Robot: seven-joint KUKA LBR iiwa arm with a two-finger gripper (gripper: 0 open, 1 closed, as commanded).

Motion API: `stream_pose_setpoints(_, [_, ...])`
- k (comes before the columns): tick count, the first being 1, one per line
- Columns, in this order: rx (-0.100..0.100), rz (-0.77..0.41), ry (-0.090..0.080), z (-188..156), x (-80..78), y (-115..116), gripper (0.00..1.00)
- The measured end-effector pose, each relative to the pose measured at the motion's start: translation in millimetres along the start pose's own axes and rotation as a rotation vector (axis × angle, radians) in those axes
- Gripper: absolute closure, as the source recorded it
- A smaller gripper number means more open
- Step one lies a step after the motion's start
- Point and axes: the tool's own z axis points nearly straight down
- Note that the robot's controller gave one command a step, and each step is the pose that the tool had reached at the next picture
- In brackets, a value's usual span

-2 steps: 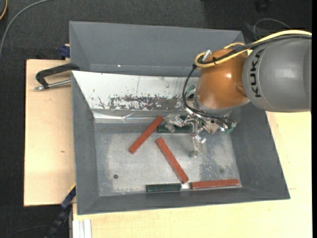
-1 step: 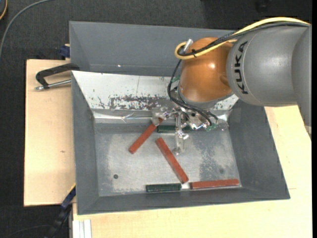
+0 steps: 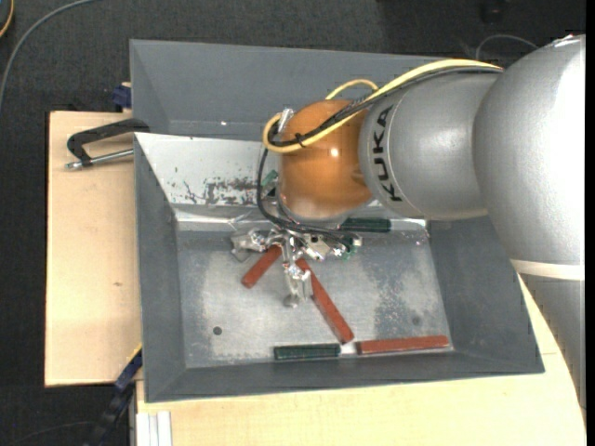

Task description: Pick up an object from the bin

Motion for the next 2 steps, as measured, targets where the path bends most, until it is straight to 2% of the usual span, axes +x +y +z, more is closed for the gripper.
stream_pose_setpoints(1, [0.002,0.003,-0.002,-1,0.3,-2,1.0])
stream_pose_setpoints(2, [0.009,0.005,-0.012,-109,-0.6,5,1.0])
